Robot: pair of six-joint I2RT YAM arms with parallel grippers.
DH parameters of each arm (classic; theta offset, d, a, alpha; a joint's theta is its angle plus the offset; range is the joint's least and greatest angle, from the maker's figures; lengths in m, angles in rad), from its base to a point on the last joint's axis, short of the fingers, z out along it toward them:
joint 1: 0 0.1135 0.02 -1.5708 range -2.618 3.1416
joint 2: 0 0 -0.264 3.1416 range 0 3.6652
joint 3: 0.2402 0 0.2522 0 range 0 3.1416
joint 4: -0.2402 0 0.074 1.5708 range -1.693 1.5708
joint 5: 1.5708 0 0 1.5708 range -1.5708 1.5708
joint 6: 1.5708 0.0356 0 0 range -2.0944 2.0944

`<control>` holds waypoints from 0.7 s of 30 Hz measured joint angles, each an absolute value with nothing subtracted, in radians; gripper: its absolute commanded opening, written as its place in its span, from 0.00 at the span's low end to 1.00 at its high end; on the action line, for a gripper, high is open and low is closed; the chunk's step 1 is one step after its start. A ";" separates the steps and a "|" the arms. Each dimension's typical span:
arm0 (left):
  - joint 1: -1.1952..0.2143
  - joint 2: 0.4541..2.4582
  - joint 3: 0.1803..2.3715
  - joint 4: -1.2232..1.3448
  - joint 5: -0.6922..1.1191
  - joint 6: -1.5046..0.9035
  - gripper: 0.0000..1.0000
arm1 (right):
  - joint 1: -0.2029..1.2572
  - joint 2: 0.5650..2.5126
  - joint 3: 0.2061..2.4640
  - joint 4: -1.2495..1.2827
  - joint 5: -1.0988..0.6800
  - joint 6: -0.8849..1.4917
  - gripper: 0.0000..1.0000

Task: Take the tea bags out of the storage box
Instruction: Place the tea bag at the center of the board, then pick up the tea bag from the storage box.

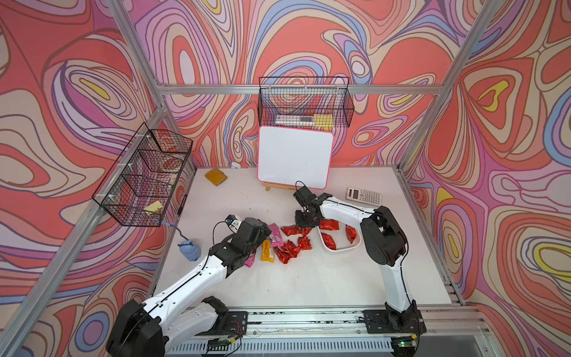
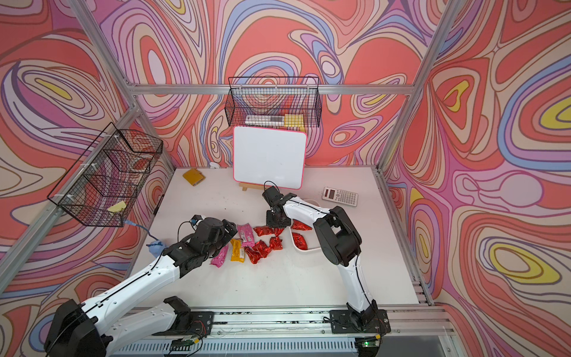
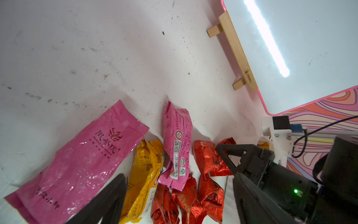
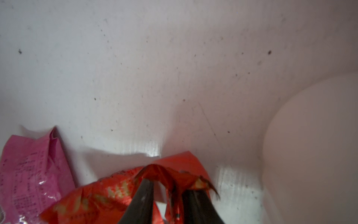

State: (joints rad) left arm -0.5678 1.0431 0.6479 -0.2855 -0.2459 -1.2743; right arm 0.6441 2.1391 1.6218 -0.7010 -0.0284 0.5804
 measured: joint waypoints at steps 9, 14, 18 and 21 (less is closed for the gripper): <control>-0.567 1.066 0.657 -0.252 -0.216 -1.200 0.90 | 0.633 1.934 1.556 -0.704 0.016 0.570 0.46; -0.567 1.079 0.660 -0.238 -0.197 -1.177 0.90 | 0.566 1.751 1.401 -0.696 0.045 0.567 0.46; -0.567 1.079 0.660 -0.220 -0.186 -1.169 0.90 | 0.495 1.682 1.277 -0.702 0.030 0.545 0.46; -0.567 1.083 0.660 -0.189 -0.170 -1.161 0.90 | 0.467 1.679 1.207 -0.702 -0.016 0.520 0.47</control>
